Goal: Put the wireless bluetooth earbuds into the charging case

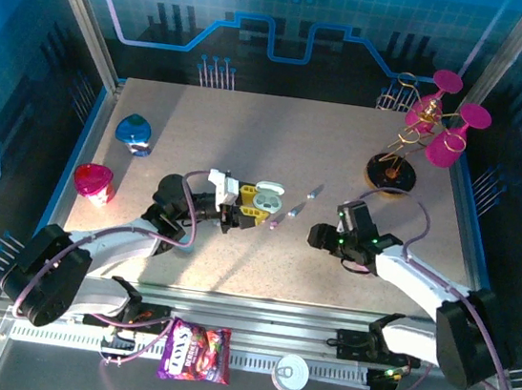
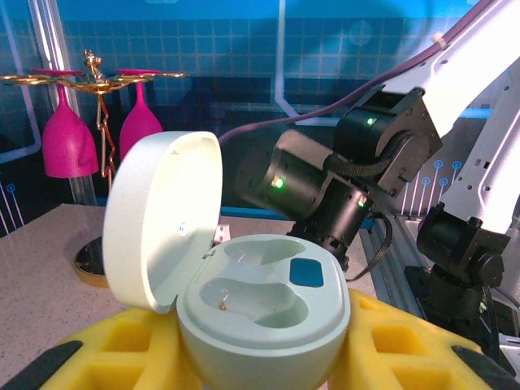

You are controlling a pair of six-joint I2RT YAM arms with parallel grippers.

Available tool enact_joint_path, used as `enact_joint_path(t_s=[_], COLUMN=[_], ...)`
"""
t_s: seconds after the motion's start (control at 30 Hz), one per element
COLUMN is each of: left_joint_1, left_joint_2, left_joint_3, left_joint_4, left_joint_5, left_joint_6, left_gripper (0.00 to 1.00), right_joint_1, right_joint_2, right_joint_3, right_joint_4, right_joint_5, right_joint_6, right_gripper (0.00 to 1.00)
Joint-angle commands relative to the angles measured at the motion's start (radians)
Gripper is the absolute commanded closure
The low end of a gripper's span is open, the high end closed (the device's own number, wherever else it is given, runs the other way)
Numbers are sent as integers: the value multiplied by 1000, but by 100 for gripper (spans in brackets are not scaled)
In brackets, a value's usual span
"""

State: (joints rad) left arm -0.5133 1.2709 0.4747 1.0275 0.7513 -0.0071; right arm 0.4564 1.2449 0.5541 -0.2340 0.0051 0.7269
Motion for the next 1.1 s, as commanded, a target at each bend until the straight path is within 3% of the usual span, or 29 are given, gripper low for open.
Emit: enact_joint_path(t_s=[0.0, 0.4, 0.67, 1.07], left_joint_1=[5, 5, 4, 4], left_joint_2=[-22, -110, -144, -185], left_joint_3=[-6, -25, -35, -39], left_joint_4=[0, -80, -99, -115], left_joint_5=[3, -1, -4, -22], left_joint_6=[36, 68, 72, 81], left_gripper=[81, 81, 81, 81], right_joint_1=[48, 92, 91, 98], right_joint_2=[60, 229, 298, 347], right_joint_3=[20, 120, 179, 319], right_joint_4=[89, 133, 120, -85], right_joint_5=[38, 57, 54, 161], right_joint_6=[96, 61, 2, -185], right_gripper=[35, 47, 49, 55])
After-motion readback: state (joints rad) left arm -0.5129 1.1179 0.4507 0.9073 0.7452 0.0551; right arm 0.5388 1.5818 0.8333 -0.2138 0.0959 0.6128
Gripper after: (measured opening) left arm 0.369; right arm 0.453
